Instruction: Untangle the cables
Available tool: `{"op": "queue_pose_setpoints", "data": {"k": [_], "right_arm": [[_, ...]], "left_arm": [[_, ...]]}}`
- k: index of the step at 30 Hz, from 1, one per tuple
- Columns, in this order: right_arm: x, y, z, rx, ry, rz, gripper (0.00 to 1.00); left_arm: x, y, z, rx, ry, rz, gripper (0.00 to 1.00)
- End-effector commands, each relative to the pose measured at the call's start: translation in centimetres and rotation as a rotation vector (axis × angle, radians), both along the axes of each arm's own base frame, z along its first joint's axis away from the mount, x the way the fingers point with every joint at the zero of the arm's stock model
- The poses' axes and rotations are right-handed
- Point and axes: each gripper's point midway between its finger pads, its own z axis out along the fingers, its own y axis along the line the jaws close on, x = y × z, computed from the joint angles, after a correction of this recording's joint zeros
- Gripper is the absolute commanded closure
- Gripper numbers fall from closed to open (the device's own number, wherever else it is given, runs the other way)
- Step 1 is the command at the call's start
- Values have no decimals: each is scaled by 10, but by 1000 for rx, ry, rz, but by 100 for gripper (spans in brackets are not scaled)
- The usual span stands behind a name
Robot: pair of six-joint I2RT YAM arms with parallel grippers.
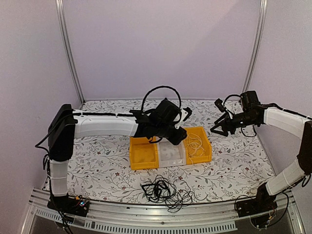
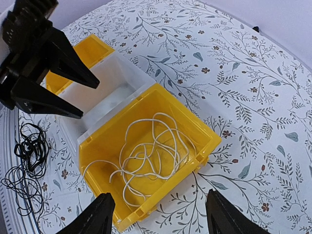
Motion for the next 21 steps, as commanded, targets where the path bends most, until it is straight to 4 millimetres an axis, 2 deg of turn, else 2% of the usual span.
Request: {"op": "queue_pose_setpoints", "data": {"k": [1, 6, 9, 12, 13, 14, 16, 18, 21], "right_arm": [[-2, 4, -4, -3, 11, 27, 32], [1, 5, 2, -23, -30, 21, 32], [6, 3, 26, -27, -97, 7, 32], [15, -2, 65, -47, -213, -19, 31], [20, -5, 76, -61, -252, -37, 29], [24, -8, 91, -72, -300, -61, 23], [31, -13, 118, -55, -361, -105, 3], [22, -6, 138, 26, -362, -60, 1], [-7, 16, 134, 123, -269, 125, 1]], "left_arm": [[-1, 30, 44, -59, -85, 32, 58], [-41, 49, 55, -131, -109, -103, 57], [-76, 56, 52, -137, -106, -232, 58], [-107, 66, 36, -91, -63, -309, 59], [-113, 71, 28, -65, -39, -317, 59], [-119, 76, 20, -39, -14, -324, 60], [-129, 85, 5, 9, 29, -329, 61], [-136, 93, -6, 38, 60, -321, 61], [-146, 99, -16, 38, 90, -311, 61]]}}
